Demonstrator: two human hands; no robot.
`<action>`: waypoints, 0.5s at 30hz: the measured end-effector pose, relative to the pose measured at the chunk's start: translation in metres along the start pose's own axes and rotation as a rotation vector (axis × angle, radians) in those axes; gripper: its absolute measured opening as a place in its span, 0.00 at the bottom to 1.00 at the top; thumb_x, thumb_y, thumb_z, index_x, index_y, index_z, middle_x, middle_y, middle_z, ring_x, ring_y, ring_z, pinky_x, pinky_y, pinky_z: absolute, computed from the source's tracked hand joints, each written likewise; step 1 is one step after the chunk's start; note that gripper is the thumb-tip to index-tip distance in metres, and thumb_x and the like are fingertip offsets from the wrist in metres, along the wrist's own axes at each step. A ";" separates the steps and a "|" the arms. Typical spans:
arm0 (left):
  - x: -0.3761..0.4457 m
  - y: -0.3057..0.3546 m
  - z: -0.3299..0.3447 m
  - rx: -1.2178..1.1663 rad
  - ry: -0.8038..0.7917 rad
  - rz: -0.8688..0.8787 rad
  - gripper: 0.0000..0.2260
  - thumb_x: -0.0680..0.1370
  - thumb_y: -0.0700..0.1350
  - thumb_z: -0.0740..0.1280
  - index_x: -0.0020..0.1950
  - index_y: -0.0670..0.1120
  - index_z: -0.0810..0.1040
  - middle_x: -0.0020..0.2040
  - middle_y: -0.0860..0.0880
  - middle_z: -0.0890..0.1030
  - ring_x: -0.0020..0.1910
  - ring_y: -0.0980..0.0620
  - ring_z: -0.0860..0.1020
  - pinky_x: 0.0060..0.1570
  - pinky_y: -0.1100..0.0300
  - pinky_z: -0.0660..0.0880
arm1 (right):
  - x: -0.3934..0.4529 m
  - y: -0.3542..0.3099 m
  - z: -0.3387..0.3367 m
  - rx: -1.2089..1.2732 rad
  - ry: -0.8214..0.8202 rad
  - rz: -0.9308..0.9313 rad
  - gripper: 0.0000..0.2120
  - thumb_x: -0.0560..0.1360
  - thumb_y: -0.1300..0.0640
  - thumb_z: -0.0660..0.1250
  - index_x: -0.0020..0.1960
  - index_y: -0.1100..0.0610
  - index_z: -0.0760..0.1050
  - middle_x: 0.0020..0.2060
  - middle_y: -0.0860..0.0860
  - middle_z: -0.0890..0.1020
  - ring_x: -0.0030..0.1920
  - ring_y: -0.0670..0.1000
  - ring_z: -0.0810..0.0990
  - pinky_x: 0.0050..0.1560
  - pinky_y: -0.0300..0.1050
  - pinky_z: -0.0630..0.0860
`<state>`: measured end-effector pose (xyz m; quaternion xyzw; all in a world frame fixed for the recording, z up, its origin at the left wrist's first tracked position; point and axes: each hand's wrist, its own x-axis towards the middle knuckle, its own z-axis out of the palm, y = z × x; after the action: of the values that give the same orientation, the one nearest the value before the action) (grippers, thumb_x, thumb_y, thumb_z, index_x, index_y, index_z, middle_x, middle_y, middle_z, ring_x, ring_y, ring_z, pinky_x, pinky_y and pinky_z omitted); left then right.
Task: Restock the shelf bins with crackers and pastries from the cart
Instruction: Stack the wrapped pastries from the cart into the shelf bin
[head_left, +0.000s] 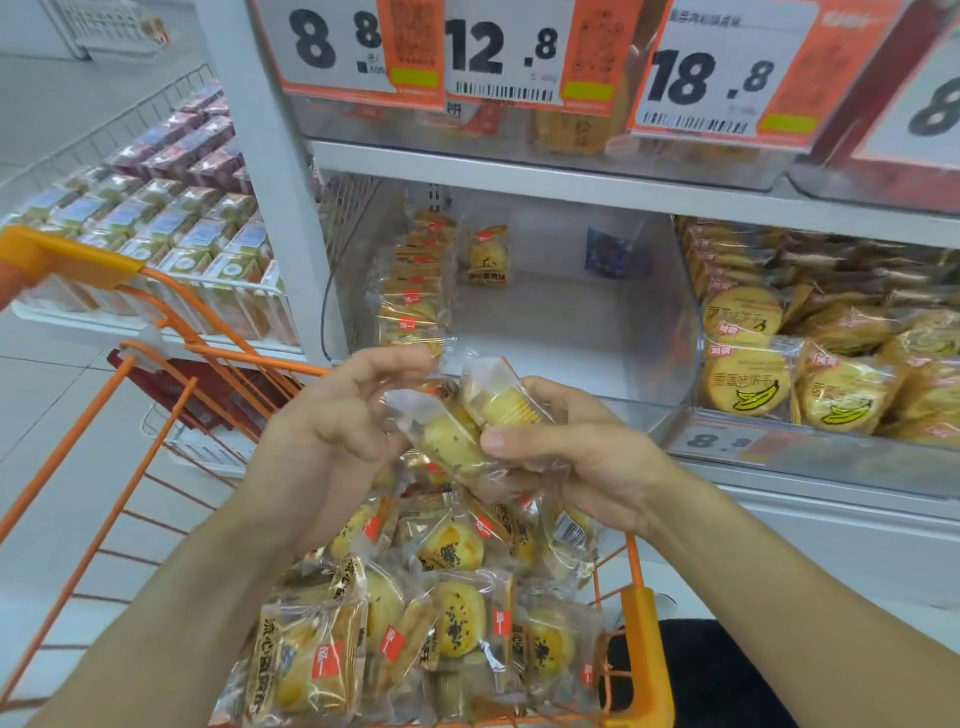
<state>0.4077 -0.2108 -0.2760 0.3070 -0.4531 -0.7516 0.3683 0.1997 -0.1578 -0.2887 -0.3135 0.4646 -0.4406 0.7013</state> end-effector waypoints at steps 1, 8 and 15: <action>0.000 0.002 0.001 -0.112 0.044 -0.006 0.26 0.53 0.41 0.69 0.51 0.39 0.78 0.59 0.41 0.77 0.65 0.42 0.75 0.54 0.45 0.77 | 0.000 0.001 0.000 -0.084 0.012 -0.059 0.28 0.63 0.65 0.78 0.61 0.64 0.75 0.48 0.56 0.84 0.46 0.56 0.85 0.42 0.49 0.82; 0.002 0.005 0.007 0.202 0.049 -0.475 0.19 0.77 0.54 0.62 0.57 0.41 0.79 0.55 0.38 0.82 0.53 0.32 0.80 0.48 0.37 0.81 | -0.007 -0.001 -0.003 -0.827 -0.018 -0.398 0.28 0.63 0.59 0.84 0.57 0.50 0.74 0.50 0.41 0.81 0.53 0.44 0.80 0.55 0.42 0.76; 0.001 -0.006 0.016 0.276 0.094 -0.404 0.18 0.74 0.53 0.66 0.51 0.39 0.82 0.39 0.34 0.80 0.31 0.47 0.78 0.27 0.58 0.75 | -0.008 0.001 -0.005 -0.971 -0.019 -0.550 0.37 0.60 0.48 0.86 0.66 0.47 0.76 0.60 0.46 0.75 0.63 0.49 0.76 0.65 0.48 0.74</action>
<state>0.3928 -0.2020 -0.2747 0.4735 -0.4633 -0.7257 0.1859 0.1939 -0.1502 -0.2882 -0.7140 0.5091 -0.3400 0.3398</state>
